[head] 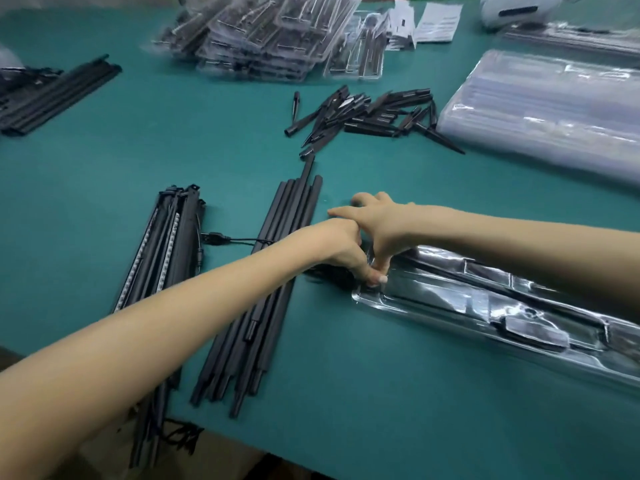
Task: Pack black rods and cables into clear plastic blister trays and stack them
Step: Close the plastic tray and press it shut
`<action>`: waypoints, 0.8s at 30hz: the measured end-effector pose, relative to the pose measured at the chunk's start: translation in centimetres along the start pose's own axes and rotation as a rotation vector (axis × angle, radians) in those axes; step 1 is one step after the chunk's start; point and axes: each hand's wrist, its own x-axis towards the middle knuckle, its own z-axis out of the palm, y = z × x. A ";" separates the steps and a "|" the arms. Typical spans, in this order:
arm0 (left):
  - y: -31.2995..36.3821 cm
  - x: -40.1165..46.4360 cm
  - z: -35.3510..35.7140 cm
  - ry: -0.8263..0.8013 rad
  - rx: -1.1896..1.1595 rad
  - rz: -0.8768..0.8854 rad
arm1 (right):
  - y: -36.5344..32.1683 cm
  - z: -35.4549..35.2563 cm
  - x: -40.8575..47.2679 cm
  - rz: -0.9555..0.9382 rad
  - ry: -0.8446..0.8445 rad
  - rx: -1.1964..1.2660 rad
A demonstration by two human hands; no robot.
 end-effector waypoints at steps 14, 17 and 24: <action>0.0 0.4 0.3 0.004 0.033 0.062 | 0.3 0.9 0.1 -0.053 0.088 0.113; -0.3 -0.4 0.2 0.073 0.067 0.142 | 0.9 0.6 -0.2 -0.079 0.116 0.128; -1.2 -2.3 1.1 0.022 0.080 0.071 | 3.6 1.5 -1.6 -0.030 0.169 0.243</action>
